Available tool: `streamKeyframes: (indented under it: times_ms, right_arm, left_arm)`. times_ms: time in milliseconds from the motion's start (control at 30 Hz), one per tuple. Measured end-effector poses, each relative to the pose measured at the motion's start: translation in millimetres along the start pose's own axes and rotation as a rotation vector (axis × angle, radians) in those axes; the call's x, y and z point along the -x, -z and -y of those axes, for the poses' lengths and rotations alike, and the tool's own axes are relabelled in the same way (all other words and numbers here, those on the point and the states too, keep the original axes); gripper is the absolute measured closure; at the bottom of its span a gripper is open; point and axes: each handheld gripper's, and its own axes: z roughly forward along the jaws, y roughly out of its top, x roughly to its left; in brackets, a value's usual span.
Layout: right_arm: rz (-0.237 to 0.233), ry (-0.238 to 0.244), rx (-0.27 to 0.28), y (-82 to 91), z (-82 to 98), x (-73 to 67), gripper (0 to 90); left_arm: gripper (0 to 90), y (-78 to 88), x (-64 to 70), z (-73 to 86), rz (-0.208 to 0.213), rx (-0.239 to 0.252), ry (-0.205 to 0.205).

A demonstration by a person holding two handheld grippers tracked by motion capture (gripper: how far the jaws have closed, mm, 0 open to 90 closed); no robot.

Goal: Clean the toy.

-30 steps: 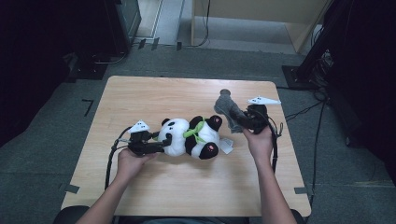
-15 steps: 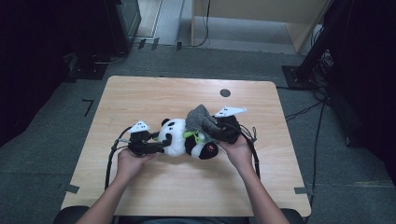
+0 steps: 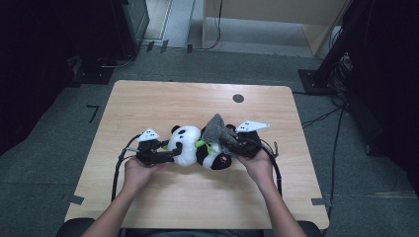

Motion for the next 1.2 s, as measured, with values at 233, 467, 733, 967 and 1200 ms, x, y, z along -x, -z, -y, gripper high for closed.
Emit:
streamKeyframes:
  times_ms: [233,467,733,967,1200]
  right_arm:
    - [-0.031,-0.052,-0.024,2.2,2.6,7.9,76.5]
    - [-0.029,-0.056,-0.020,6.2,10.8,13.6,76.5]
    - [-0.041,-0.087,-0.046,10.4,19.2,21.3,76.6]
    - [-0.064,-0.156,-0.084,12.0,26.4,30.1,76.5]
    - [-0.029,-0.221,-0.143,9.7,38.5,35.9,76.4]
  left_arm:
    - [41.3,0.1,-0.8,0.4,0.003,0.001,0.008]
    - [41.2,0.0,-2.2,0.1,0.010,-0.005,0.018]
    - [41.1,-0.1,-3.0,-1.3,0.020,-0.011,0.025]
    - [41.0,0.2,-1.9,-3.7,0.016,-0.028,0.016]
    - [41.0,-0.4,-4.2,-5.2,0.024,-0.034,0.026]
